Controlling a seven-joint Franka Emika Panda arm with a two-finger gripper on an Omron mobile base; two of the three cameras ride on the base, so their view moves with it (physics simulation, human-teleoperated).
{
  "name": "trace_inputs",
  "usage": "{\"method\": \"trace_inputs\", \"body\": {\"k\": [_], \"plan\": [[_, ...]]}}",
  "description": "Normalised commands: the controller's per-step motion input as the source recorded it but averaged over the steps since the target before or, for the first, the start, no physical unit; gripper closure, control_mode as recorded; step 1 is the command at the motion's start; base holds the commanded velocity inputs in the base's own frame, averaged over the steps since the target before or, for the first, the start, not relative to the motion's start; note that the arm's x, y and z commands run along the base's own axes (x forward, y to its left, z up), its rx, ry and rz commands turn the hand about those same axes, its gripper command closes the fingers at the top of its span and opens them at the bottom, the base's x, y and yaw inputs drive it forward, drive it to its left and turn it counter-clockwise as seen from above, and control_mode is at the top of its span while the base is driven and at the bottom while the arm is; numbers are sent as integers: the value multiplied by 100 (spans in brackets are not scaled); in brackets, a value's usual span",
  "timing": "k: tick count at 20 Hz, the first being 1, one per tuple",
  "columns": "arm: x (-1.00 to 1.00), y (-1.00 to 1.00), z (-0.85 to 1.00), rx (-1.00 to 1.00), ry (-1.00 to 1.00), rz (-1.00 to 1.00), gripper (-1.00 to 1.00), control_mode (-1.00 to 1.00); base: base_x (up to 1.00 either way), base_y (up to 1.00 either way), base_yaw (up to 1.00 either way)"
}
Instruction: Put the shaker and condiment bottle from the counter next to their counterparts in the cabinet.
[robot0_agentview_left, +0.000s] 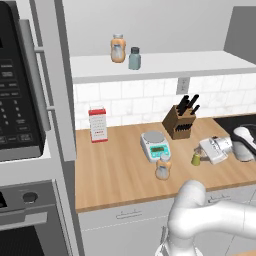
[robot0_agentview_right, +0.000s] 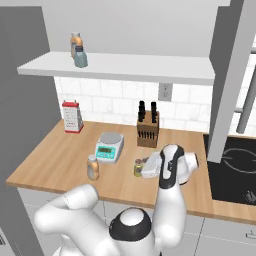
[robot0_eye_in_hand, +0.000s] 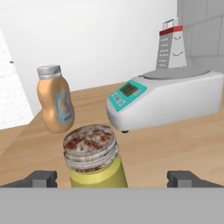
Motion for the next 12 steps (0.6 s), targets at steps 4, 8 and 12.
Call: {"method": "trace_inputs", "body": {"k": [4, 8, 12], "plan": [[0, 17, -6, 0, 3, 0, -100, -100, 0, 0, 0], [0, 22, -14, 1, 4, 0, 100, -100, 0, 0, 0], [0, 1, -1, 1, 2, 0, 100, -100, 0, 0, 0]]}}
